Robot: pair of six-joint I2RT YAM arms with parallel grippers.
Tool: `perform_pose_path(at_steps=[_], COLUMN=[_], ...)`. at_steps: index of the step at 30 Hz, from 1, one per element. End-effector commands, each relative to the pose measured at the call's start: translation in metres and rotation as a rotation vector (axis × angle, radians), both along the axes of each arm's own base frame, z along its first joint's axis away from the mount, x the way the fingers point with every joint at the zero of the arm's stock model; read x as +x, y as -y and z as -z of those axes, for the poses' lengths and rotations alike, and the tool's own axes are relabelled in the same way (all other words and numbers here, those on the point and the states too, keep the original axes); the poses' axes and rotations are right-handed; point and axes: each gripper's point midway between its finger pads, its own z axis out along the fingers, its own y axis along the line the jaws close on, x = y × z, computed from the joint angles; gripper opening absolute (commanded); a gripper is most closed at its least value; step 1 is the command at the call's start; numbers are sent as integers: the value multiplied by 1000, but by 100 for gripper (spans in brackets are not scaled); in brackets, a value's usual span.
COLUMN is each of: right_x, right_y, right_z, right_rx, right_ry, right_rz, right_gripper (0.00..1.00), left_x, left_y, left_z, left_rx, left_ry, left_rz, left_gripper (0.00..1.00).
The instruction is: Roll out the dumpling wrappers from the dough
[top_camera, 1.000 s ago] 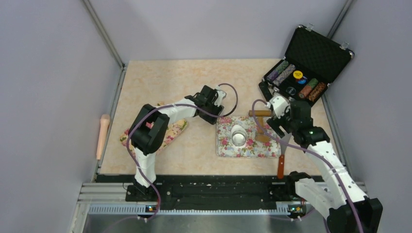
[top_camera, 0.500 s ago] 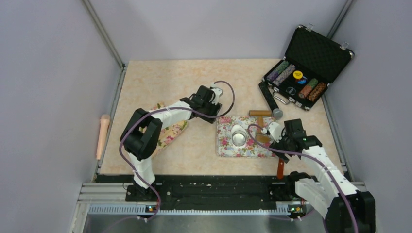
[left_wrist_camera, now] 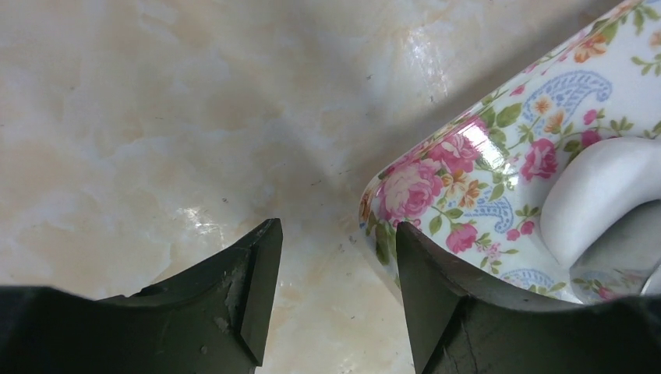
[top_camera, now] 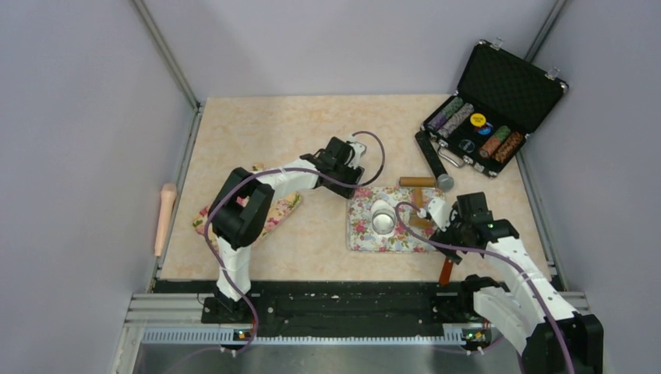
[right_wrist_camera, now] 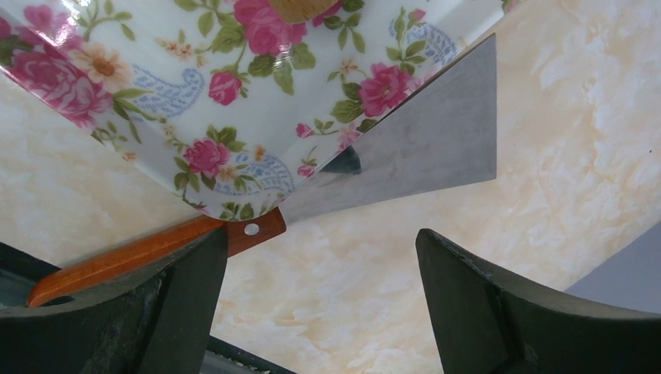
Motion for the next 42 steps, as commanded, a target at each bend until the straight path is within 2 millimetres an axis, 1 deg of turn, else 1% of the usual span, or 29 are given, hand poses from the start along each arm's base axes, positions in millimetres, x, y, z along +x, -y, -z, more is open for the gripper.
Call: perform_pose_path(at_steps=[1,4,7,9,11,14,17,19,21,24,27,29,34,37,39,42], right_x=[6,5,5,5,7,14,19,22,23,24,26,25,16,13,13,14], right_y=[-6,-7,-8,-9,-9,-9,-9,-9,-9,-6,-2,0,6,12,15,15], right_z=[-18,-19,-20,-21,-23,-29,-34,-36,-34,-28,-20,-11,13,22,25,30], right_rx=[29,33,36,41,46,49,58,62,66,58,38,26,-20,-58,-66,-66], right_ry=[47,51,57,60,62,81,95,96,84,57,33,0,-117,-155,-173,-206], right_rz=[-39,-49,-53,-57,-47,-22,9,35,53,90,133,150,189,218,235,231], right_gripper=[89,89,89,89,89,88,87,86,85,82,80,79,73,70,69,65], left_x=[7,9,18,27,31,40,47,50,54,58,62,65,69,67,67,65], left_y=[8,6,-10,-23,-33,-47,-57,-63,-70,-80,-89,-95,-106,-104,-104,-100], left_z=[0,9,18,21,23,18,16,16,17,19,17,15,8,6,4,-1], left_rx=[26,54,138,192,216,223,242,261,283,315,329,331,312,286,278,247], left_ry=[13,7,24,45,47,68,83,95,107,114,126,133,132,127,126,130], left_rz=[-16,-33,-110,-167,-205,-250,-285,-305,-330,-367,-401,-427,-461,-454,-452,-446], left_gripper=[62,61,61,54,47,42,31,23,11,0,0,0,0,5,7,10])
